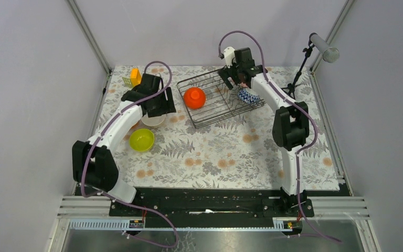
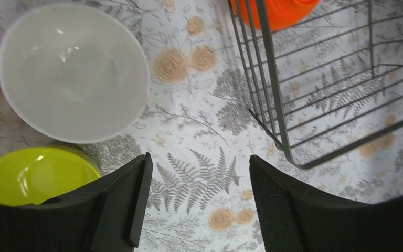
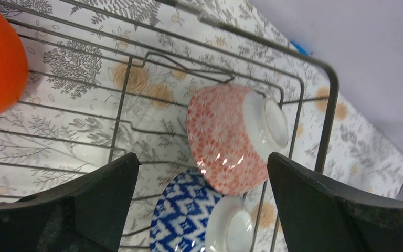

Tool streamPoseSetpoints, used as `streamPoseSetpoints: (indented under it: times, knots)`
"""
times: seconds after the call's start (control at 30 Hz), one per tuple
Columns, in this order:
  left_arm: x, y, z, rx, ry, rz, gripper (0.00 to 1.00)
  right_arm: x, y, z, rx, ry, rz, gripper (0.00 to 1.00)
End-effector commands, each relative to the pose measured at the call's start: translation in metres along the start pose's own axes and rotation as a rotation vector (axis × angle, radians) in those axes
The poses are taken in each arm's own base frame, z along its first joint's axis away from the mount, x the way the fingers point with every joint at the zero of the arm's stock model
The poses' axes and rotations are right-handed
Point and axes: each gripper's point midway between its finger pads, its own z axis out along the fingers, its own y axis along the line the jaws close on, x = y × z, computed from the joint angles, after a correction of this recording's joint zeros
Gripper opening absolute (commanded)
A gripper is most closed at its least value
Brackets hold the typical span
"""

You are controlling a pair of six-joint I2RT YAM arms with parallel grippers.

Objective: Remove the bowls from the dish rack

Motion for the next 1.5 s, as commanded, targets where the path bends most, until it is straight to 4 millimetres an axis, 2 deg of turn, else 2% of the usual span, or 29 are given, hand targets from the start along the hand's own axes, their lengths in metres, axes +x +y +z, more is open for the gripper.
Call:
streamPoseSetpoints:
  times: [0.0,0.13,0.37,0.57,0.77,1.03,1.23,1.47]
  knots:
    - [0.001,-0.019,-0.016,0.106,-0.05,-0.038,0.75,-0.031,-0.015,-0.001,-0.011,-0.068,-0.196,1.0]
    - [0.004,-0.015,-0.022,0.104,-0.063,-0.038,0.8,-0.028,-0.022,0.005,0.009,-0.022,-0.226,1.0]
    - [0.003,-0.015,-0.027,0.109,-0.085,-0.042,0.82,-0.013,-0.012,0.015,-0.045,0.027,-0.245,1.0]
    - [-0.003,-0.018,-0.03,0.115,-0.107,-0.048,0.83,0.001,-0.012,0.025,-0.044,0.081,-0.274,1.0]
    - [-0.007,-0.016,-0.034,0.111,-0.136,-0.054,0.84,0.008,-0.022,0.034,0.015,0.122,-0.286,1.0]
    - [-0.007,-0.018,-0.029,0.114,-0.121,-0.056,0.85,0.013,-0.032,0.041,0.083,0.148,-0.287,1.0]
    - [-0.012,-0.018,-0.031,0.108,-0.134,-0.046,0.84,0.01,-0.048,0.041,0.171,0.148,-0.288,1.0]
    - [-0.014,-0.022,-0.028,0.119,-0.124,-0.047,0.84,0.007,-0.053,0.045,0.194,0.135,-0.313,1.0]
